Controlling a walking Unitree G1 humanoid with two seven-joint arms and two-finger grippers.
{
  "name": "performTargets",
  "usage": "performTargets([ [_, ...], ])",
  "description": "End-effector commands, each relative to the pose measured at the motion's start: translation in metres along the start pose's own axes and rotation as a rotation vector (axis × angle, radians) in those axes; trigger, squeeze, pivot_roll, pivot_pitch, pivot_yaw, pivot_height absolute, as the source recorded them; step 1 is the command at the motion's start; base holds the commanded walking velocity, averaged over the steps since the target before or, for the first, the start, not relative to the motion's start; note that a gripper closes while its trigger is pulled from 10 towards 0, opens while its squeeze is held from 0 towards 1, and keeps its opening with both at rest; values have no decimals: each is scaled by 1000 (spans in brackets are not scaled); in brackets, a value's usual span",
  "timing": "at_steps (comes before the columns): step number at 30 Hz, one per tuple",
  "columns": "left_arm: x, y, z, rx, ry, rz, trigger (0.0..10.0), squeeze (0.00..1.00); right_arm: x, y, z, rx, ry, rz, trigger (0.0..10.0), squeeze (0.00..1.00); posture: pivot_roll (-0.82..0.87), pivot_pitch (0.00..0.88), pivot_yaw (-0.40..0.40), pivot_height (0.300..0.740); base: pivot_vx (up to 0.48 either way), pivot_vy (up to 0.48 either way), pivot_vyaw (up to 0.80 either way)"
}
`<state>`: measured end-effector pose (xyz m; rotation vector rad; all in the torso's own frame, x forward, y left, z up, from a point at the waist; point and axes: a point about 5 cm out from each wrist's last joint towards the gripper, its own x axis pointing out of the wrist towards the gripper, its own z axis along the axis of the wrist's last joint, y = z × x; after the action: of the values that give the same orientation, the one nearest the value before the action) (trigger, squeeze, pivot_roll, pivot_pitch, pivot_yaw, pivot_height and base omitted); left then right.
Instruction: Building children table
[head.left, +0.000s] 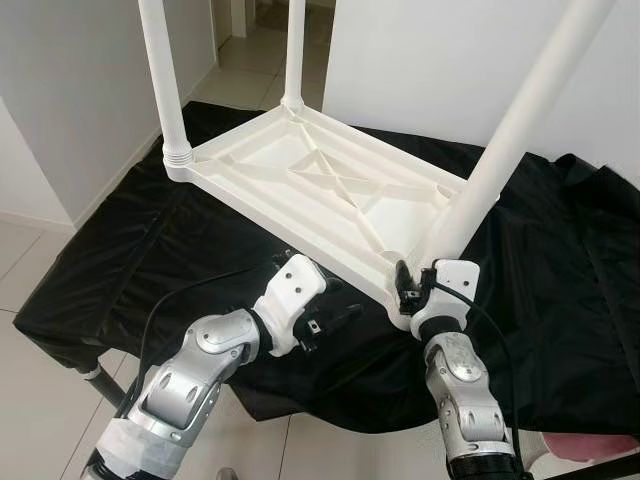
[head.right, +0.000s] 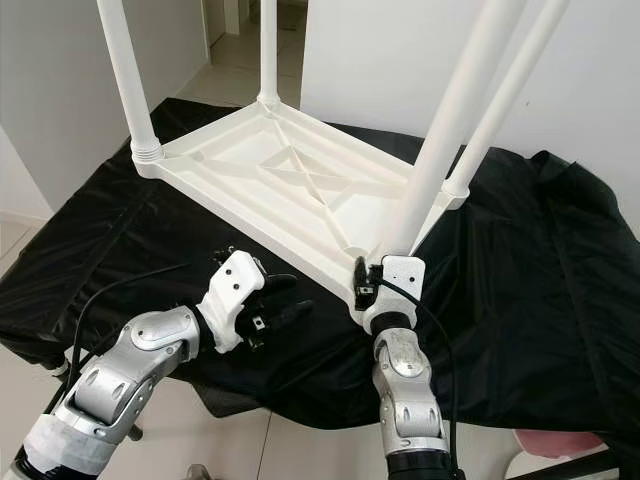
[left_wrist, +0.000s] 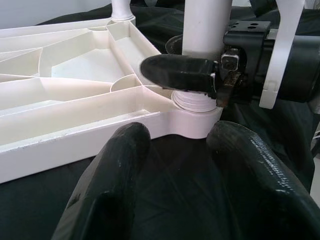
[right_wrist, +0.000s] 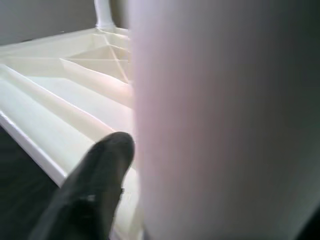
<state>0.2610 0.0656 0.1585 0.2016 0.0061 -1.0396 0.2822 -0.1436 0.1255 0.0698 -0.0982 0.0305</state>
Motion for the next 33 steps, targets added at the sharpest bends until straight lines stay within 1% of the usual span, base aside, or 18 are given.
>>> performTargets([
  [1,1,-1,1,3,-4,-18,10000,0,-1,-5,2,-10,-20,20,10000,1000,12,0,-79,740,0,0,0],
  [6,1,-1,1,3,-4,-17,10000,0,-1,-8,2,-27,-15,29,10000,1000,12,0,-80,740,0,0,0],
  [7,1,-1,1,4,-4,-17,10000,0,-2,-10,3,-40,-19,57,10000,1000,10,0,-78,740,0,0,0],
  [8,1,-1,1,4,-4,-17,10000,0,-2,-10,3,-40,-19,57,10000,1000,10,0,-78,740,0,0,0],
  [9,1,-1,1,5,-4,-18,10000,0,-5,-12,3,-45,-19,110,10000,1000,5,0,-75,740,0,0,0],
  [10,1,-1,1,5,-4,-18,10000,0,-5,-12,3,-45,-19,110,10000,1000,5,0,-75,740,0,0,0],
  [11,2,-1,1,6,-4,-19,10000,0,-7,-15,2,-57,-25,176,10000,0,-6,5,-69,740,0,0,0],
  [13,2,-1,1,6,-4,-19,10000,0,-7,-15,2,-57,-25,176,10000,0,-6,5,-69,740,0,0,0],
  [15,3,0,2,9,-4,-19,10000,0,-9,-20,2,-67,-28,296,10000,0,-15,16,-62,740,0,0,0],
  [16,3,0,2,9,-4,-19,10000,0,-9,-20,2,-67,-28,296,10000,0,-15,16,-62,740,0,0,0],
  [17,4,1,2,10,-4,-19,10000,0,-8,-22,2,-69,-25,345,10000,0,-19,17,-59,740,0,0,0],
  [18,4,1,2,10,-4,-19,10000,0,-8,-22,2,-69,-25,345,10000,0,-19,17,-59,740,0,0,0],
  [20,5,1,3,12,-5,-22,10000,0,-3,-28,3,-69,-10,426,10000,0,-20,21,-53,740,0,0,0],
  [25,5,1,3,13,-6,-23,10000,0,3,-34,4,-91,1,477,10000,0,-19,24,-45,740,0,0,0],
  [26,5,3,4,17,-3,-20,10000,0,9,-37,5,-127,18,536,10000,0,-12,27,-45,740,0,0,0],
  [29,5,3,4,18,-3,-18,10000,0,11,-37,5,-137,26,558,10000,0,-12,27,-45,740,0,0,0],
  [31,5,4,4,20,-2,-18,10000,0,14,-37,3,-139,56,612,10000,0,-2,29,-47,740,0,0,0],
  [33,5,4,4,22,-2,-18,10000,0,15,-37,1,-138,67,640,10000,0,2,28,-49,740,0,0,0],
])
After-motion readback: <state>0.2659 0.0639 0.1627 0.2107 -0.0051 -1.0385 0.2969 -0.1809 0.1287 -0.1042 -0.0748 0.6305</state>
